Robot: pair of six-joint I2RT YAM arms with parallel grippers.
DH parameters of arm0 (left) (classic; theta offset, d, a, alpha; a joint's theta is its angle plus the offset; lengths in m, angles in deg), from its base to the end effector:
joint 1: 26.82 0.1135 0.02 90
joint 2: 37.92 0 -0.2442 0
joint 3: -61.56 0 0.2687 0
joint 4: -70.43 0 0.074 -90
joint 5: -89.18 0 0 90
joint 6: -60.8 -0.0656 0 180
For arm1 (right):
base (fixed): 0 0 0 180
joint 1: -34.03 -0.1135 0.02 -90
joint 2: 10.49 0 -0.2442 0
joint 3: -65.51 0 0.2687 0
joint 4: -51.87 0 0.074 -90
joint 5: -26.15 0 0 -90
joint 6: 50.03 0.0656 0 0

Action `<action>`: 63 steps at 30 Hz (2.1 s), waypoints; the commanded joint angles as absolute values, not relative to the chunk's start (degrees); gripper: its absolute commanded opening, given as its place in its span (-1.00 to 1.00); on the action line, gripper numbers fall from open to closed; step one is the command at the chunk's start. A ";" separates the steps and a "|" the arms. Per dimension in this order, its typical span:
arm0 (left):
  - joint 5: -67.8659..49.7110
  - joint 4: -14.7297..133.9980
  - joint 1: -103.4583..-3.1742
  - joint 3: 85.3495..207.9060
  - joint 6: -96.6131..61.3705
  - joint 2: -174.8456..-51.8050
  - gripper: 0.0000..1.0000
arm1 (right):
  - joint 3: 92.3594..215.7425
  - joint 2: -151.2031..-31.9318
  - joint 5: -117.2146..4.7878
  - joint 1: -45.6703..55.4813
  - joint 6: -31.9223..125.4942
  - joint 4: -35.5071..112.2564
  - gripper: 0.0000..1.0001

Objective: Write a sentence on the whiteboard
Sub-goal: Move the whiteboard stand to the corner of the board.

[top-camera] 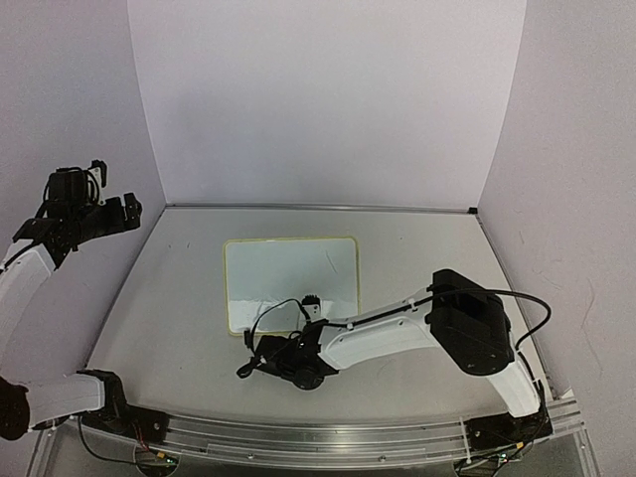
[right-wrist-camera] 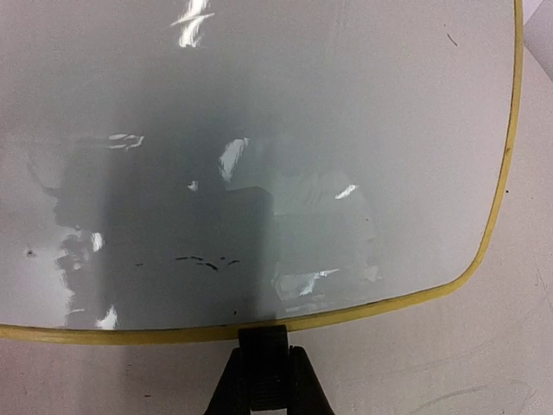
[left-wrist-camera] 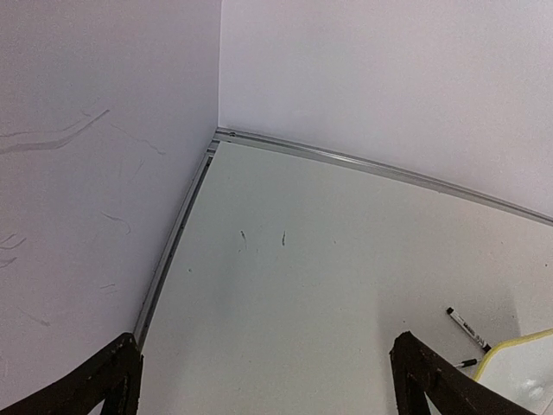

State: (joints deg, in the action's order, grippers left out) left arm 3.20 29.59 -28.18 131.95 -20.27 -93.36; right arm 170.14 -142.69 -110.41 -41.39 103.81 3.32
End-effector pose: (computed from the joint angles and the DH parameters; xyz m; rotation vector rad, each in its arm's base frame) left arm 0.2666 -0.0017 0.3230 -0.1778 2.0139 -0.0429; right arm 0.1596 0.4243 0.0544 -0.1122 2.3003 -0.0820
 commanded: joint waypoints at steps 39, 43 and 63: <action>-19.97 31.95 -38.73 131.76 -24.96 -104.61 0.99 | 141.11 -125.33 -111.44 -31.66 98.19 17.06 -1.00; -20.86 31.78 -39.81 131.86 -25.30 -105.59 0.99 | 138.96 -124.26 -110.13 -30.89 95.27 20.40 -1.00; -26.24 34.65 -42.75 133.20 -25.31 -114.66 0.99 | 127.70 -111.80 -98.98 -29.94 79.45 33.48 0.30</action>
State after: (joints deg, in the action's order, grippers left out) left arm -23.03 31.83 -42.51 130.90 -25.74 -111.66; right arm 130.72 -117.94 -103.73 -29.76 84.46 29.06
